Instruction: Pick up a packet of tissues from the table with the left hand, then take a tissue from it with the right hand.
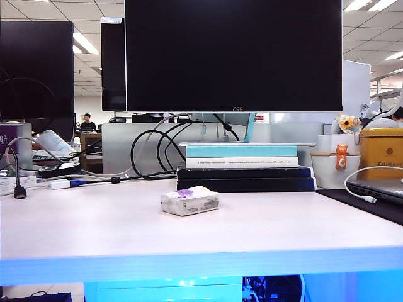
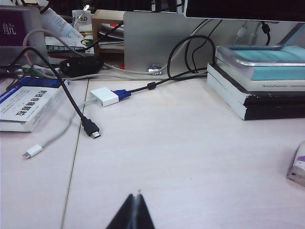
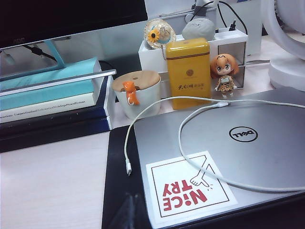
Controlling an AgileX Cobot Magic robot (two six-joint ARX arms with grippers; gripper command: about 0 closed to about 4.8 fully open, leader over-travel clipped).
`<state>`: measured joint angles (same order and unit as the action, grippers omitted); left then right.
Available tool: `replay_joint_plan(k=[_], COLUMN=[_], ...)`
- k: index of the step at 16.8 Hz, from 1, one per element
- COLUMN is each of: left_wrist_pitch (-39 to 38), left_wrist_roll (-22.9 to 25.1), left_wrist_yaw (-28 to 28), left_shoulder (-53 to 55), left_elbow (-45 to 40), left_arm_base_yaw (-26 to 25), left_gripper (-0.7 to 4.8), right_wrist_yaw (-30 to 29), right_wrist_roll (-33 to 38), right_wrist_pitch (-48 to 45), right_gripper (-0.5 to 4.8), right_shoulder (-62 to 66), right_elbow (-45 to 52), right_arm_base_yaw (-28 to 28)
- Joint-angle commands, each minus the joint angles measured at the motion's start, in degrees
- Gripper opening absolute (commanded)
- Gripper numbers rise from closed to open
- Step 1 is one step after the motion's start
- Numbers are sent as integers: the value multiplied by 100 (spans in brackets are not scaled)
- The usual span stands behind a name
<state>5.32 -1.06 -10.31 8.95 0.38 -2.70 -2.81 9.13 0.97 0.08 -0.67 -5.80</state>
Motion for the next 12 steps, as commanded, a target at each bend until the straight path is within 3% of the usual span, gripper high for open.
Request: replay_joint_plan(k=[1, 3, 5, 7, 12], left_wrist_pitch=[98, 101, 435, 708, 767], left_wrist_roll=[13, -96, -977, -1032, -986], left_wrist_yaw=[-17, -17, -404, -745, -649], left_shoulder=[-4, -4, -2, 2, 448], left_elbow=[4, 4, 7, 212, 822], left_arm_base_yaw=[2, 2, 2, 2, 4], left_gripper=[-6, -6, -6, -6, -6], right_wrist_yaw=[-11, -11, -92, -138, 293], right_wrist_roll=[9, 9, 402, 503, 763], right_wrist_pitch=[-76, -74, -168, -614, -597], right_gripper=[3, 3, -1, -2, -5], right_shoulder=[-4, -4, -4, -4, 39], right_elbow=[17, 17, 2, -24, -216], right_arm_base_yaw=[9, 9, 9, 13, 13])
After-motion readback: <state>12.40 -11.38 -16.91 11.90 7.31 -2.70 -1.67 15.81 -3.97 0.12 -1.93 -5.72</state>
